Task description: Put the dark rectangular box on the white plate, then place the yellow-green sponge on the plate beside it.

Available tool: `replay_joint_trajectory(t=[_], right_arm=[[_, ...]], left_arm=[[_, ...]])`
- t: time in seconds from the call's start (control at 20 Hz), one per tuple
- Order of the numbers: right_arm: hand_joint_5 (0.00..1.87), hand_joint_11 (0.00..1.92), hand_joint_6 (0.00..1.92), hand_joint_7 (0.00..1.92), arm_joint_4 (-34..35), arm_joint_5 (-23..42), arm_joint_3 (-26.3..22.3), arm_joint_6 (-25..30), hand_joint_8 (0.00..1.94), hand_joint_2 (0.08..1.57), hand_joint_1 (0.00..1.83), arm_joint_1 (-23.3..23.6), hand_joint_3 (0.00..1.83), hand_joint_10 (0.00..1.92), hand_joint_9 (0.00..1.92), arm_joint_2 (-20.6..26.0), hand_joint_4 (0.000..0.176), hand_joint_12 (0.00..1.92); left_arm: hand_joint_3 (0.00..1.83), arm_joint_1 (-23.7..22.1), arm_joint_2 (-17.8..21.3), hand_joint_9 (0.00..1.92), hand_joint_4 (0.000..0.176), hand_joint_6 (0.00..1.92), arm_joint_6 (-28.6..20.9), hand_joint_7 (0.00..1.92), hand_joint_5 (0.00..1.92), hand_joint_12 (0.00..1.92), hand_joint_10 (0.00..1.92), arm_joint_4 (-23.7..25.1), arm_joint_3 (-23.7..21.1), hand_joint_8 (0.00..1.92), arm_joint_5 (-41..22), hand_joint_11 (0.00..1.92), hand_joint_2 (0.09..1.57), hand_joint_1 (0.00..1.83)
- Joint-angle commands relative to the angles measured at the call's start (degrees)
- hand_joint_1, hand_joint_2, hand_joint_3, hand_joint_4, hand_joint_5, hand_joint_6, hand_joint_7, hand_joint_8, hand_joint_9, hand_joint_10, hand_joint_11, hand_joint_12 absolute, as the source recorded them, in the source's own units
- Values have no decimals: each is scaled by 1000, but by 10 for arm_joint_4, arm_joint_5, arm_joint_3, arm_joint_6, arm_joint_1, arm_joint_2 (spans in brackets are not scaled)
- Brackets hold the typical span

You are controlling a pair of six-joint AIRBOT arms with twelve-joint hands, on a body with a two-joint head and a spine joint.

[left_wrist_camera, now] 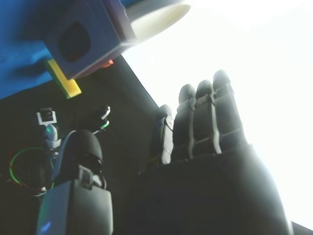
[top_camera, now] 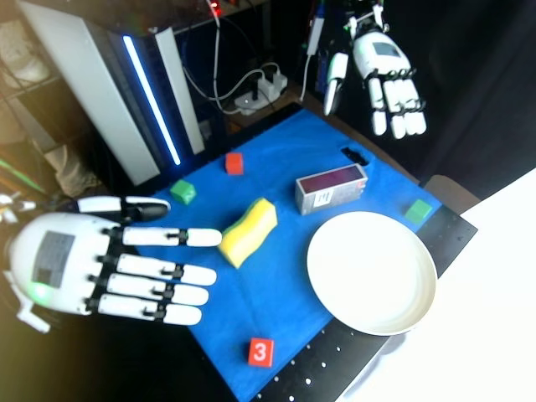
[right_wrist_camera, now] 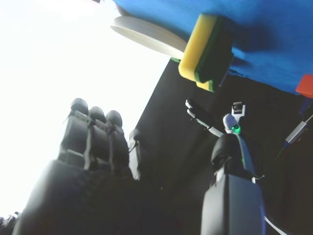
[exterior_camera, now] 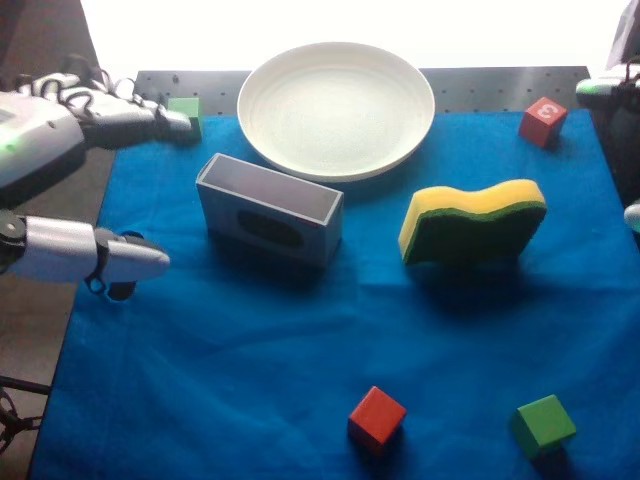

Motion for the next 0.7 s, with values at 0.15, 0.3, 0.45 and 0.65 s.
replay_joint_trajectory(t=[0.15,0.3,0.45,0.65], right_arm=[[344,11,0,289,15,62,4,2,0,1150,659,8,0,2,234,-2,59,568],[345,12,0,304,13,62,5,2,2,1144,569,8,0,4,273,-5,82,702],[360,13,2,314,12,62,6,2,3,1130,637,8,0,5,280,-7,89,733],[372,0,5,316,11,62,9,2,2,1109,684,8,0,3,285,-12,97,728]], left_arm=[[2,-80,-44,231,109,0,-2,278,395,568,0,58,29,0,20,0,934,722],[0,-116,-81,266,145,0,-2,303,388,722,5,90,54,3,68,0,906,734],[4,-147,-103,242,173,1,-2,289,340,388,4,117,69,1,99,0,925,700],[1,-168,-132,300,128,3,-2,346,403,616,2,138,90,2,132,0,938,669]])
